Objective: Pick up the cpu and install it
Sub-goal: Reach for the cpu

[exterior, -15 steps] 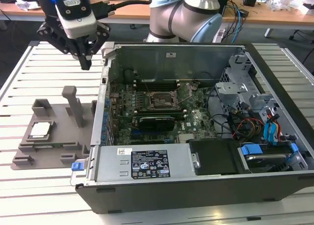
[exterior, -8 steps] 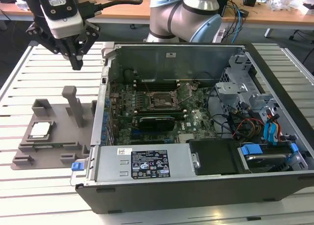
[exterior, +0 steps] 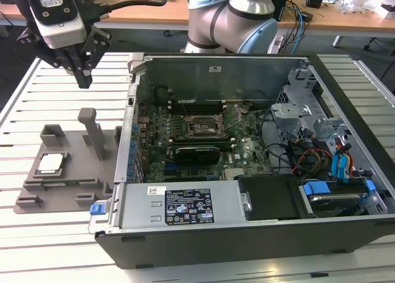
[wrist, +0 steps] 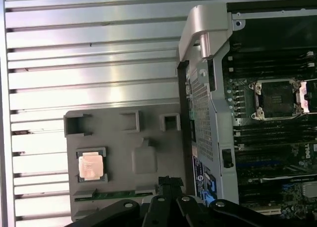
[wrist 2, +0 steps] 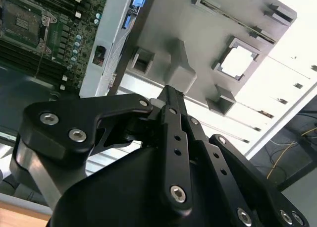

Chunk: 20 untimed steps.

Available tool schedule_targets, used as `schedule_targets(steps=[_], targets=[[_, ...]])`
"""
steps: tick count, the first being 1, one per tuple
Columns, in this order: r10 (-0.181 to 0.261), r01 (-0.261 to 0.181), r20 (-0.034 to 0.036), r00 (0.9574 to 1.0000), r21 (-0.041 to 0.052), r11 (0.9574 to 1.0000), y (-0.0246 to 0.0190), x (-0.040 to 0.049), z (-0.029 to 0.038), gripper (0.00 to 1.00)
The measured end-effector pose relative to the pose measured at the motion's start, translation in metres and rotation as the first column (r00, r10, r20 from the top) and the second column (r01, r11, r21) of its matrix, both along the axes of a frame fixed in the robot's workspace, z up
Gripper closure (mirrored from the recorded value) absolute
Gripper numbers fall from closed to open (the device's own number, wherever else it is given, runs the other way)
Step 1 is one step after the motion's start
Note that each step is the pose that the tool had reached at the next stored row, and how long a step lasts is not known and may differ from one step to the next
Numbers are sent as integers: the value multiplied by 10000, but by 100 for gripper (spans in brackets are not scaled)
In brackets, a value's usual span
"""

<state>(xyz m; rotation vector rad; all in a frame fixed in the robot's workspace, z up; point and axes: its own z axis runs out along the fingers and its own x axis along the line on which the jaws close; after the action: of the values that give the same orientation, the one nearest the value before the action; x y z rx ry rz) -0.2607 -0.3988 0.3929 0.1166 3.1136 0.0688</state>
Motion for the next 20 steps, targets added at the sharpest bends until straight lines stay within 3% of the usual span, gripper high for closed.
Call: schedule_targets(steps=[20], targets=[[0,0,0,10000,1,10000,0,-418,-4,89]])
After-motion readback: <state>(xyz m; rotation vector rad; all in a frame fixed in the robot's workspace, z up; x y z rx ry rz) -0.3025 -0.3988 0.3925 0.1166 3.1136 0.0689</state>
